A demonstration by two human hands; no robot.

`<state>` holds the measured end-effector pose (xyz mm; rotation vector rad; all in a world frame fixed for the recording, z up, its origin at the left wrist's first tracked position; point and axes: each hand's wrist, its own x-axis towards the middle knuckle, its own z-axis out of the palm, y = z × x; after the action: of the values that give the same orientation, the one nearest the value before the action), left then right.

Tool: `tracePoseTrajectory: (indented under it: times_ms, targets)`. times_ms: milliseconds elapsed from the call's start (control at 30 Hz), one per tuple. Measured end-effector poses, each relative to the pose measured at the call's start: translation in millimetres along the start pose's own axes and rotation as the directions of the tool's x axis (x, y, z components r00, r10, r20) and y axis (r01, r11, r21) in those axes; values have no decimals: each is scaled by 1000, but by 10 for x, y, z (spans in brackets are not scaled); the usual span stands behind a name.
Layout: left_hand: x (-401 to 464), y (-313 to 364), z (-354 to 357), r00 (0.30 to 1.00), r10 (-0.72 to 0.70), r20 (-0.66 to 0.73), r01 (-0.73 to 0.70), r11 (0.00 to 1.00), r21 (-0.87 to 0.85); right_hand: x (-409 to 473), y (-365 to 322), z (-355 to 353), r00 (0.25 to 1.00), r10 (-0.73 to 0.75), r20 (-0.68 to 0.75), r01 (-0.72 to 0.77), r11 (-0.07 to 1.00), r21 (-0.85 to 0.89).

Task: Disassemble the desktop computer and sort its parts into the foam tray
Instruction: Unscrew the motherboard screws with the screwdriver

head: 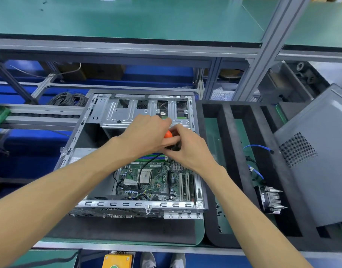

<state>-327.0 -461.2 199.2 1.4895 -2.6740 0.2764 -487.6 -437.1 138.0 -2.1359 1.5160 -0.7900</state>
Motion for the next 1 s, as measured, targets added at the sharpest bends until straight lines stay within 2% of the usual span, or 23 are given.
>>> tracePoseTrajectory:
  times_ms: [100,233,300,367,433,500,600,700,800,933,1000]
  targets:
    - [34,-9,18,1000,-19,-13,20,997,71,10,22,-12,999,29,-40,-27,998,49]
    - [-89,-94,-13,991,129,-19,-130,967,-221,20,30,-9,998,21,-57,-18,999,45]
    - [-139,-120,-29,987,161,-15,-159,943,-293,19,27,2,999,13,-38,-12,1000,18]
    - [-132,-100,-29,995,95,-15,-96,965,-242,22,23,13,1000,27,-12,-27,999,42]
    - [-88,-59,-7,999,25,-35,-29,994,-105,24,37,23,999,33,-1,-33,999,41]
    - [-71,-34,25,998,1,-69,-3,999,-37,26,55,30,1000,21,-16,-21,1000,16]
    - [-124,-53,47,995,18,-94,-37,976,-213,41,74,18,998,54,-32,-52,998,41]
    - [-174,-108,45,997,40,-73,-65,923,-380,29,59,24,999,46,17,-46,999,9]
    - [-169,-56,60,993,48,-107,-80,944,-319,12,30,29,1000,0,17,1,999,-32]
    - [-126,-29,101,997,-21,-77,11,991,-133,22,29,23,1000,-10,0,10,1000,5]
    - [-143,-83,90,998,-57,-29,48,967,-251,33,43,16,1000,26,15,-26,1000,10]
